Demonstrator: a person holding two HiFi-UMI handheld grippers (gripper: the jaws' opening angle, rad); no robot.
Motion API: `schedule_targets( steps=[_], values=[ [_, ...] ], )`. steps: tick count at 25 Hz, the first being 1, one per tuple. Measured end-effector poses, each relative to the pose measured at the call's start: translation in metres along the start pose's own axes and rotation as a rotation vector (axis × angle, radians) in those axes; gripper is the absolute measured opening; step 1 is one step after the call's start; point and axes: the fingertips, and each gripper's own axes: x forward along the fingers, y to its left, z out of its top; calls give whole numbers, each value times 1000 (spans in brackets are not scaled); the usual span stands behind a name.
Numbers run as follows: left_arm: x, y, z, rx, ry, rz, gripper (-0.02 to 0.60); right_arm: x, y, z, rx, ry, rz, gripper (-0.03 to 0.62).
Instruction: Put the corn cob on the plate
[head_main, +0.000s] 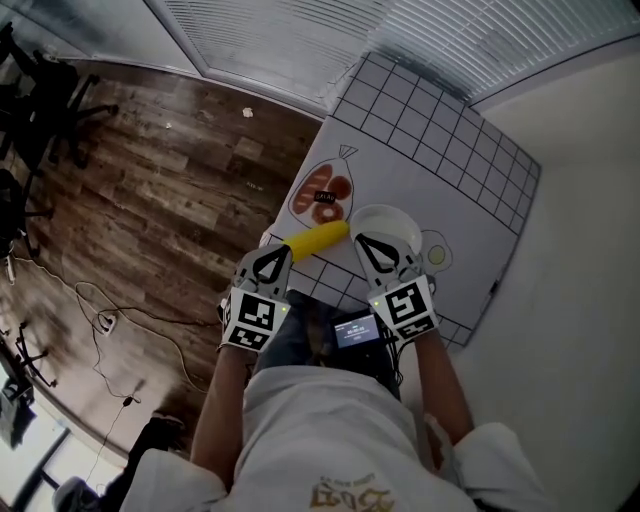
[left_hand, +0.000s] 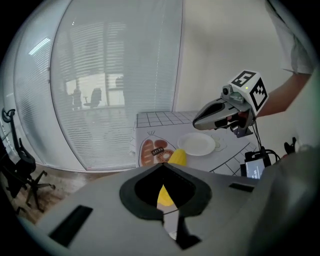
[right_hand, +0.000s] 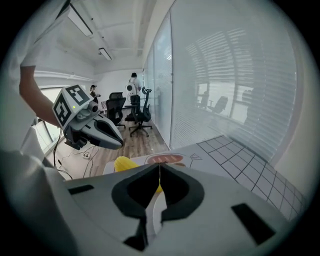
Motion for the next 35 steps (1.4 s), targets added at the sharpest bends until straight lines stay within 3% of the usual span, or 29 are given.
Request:
schedule_targets(
  steps=[7,16,18,22,28,35],
  values=[
    [9,-7,-4,65,41,-15,8,18,8,-9,-72,51,67,9],
    [14,-12,-10,63,55,-37,14,38,13,-18,-162,97,139,50],
    [15,-11,-8,72,44,-33,83,41,15,-20,-179,107,154,63],
    [19,-10,-8,89,49,-39,142,48,21,-25,-203,136,214,102],
    [29,-16,-22,37,116,-118,191,57,31,-34,-261,188,294,167],
    [38,-19,-37,56,201,-169,242,72,40,-43,-334,233,377,225]
  ],
)
